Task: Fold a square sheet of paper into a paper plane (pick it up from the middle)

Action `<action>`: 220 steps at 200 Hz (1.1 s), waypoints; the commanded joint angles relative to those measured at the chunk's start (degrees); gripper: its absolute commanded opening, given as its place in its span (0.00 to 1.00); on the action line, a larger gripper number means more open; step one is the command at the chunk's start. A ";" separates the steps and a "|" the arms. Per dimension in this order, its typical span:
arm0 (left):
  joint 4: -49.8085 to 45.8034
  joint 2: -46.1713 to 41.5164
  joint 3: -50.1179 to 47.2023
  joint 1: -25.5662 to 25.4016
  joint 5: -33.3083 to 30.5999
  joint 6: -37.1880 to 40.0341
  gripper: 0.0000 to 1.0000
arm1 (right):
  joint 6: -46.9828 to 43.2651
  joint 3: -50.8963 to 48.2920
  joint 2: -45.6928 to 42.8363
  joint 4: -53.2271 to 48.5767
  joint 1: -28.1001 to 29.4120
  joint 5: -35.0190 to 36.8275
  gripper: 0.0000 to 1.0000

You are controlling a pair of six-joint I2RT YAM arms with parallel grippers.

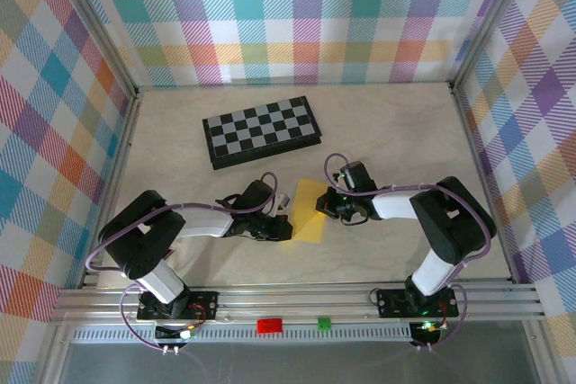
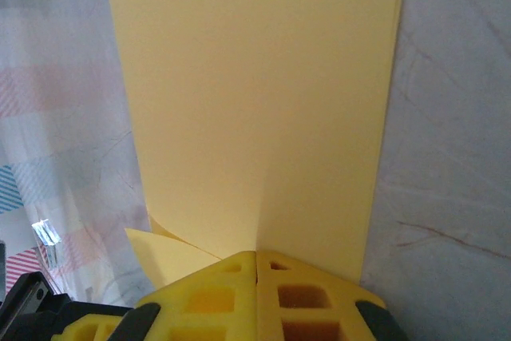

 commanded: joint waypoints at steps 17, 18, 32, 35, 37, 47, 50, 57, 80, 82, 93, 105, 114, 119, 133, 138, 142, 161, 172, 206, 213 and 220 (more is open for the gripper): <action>-4.05 -6.34 -0.02 0.76 1.99 -0.01 0.03 | -1.62 -0.19 0.49 -4.54 -0.31 3.10 0.00; -4.00 -6.48 0.06 0.73 1.94 -0.03 0.02 | -1.61 -0.24 0.48 -4.50 -0.31 3.10 0.00; -3.52 -7.67 1.47 0.73 1.19 -0.14 0.03 | -1.51 -0.06 0.63 -4.38 -0.28 3.01 0.00; -3.50 -7.63 1.84 0.72 1.12 -0.02 0.03 | -1.53 -0.02 0.57 -4.37 -0.31 3.01 0.00; -3.45 -7.55 2.12 0.71 1.03 0.07 0.03 | -1.52 -0.04 0.65 -4.37 -0.31 3.01 0.00; -3.14 -6.49 3.57 0.71 1.09 0.20 0.03 | -1.45 0.07 0.82 -4.38 -0.31 3.01 0.00; -3.04 -5.97 4.00 0.71 1.21 0.22 0.03 | -1.43 0.07 0.82 -4.30 -0.33 2.95 0.00; -2.86 -4.50 5.15 0.79 1.84 0.31 0.02 | -1.34 0.07 0.81 -4.28 -0.31 2.92 0.00; -1.47 1.00 7.61 0.71 4.15 0.41 0.02 | -1.31 0.03 0.58 -4.36 -0.32 3.10 0.00; -1.38 1.39 7.71 0.76 4.16 0.40 0.02 | -1.27 0.06 0.54 -4.39 -0.29 3.10 0.00; -1.88 3.54 8.22 0.71 3.66 0.61 0.01 | -1.36 0.01 0.49 -4.42 -0.31 3.13 0.00; -3.31 5.13 8.43 0.71 2.53 1.33 0.01 | -1.35 0.11 0.50 -4.50 -0.34 3.14 0.00; -3.58 5.83 7.88 0.72 1.88 1.50 0.00 | -1.36 0.16 0.49 -4.46 -0.31 3.10 0.00; -3.87 6.01 7.58 0.78 1.29 1.54 0.00 | -1.42 0.19 0.47 -4.51 -0.31 3.02 0.00; -4.04 6.52 6.14 0.71 -0.06 1.63 0.00 | -1.59 0.83 0.54 -4.50 -0.31 2.63 0.01; -4.06 6.65 5.54 0.72 -0.58 1.64 0.00 | -1.73 1.17 0.45 -4.62 -0.31 2.45 0.01; -4.00 6.83 5.10 0.72 -0.86 1.63 0.00 | -1.84 1.42 0.47 -4.57 -0.31 2.25 0.02; -2.81 7.26 2.58 0.76 -1.13 1.09 0.00 | -2.34 2.86 -0.45 -4.87 -0.31 1.68 0.04; -1.41 7.55 1.12 0.76 -1.08 0.37 0.00 | -2.56 3.47 -1.93 -5.13 -0.34 1.61 0.06; 1.01 7.79 -0.75 0.71 -1.24 -1.25 0.00 | -2.86 2.52 -7.09 -4.12 -0.16 0.99 0.10; 1.52 7.89 -0.77 0.73 -1.22 -1.63 0.00 | -2.47 1.90 -7.58 -3.30 0.07 0.38 0.10; 2.10 8.14 -0.67 0.71 -1.07 -1.95 0.00 | -1.98 1.27 -7.61 -2.08 0.56 -0.37 0.10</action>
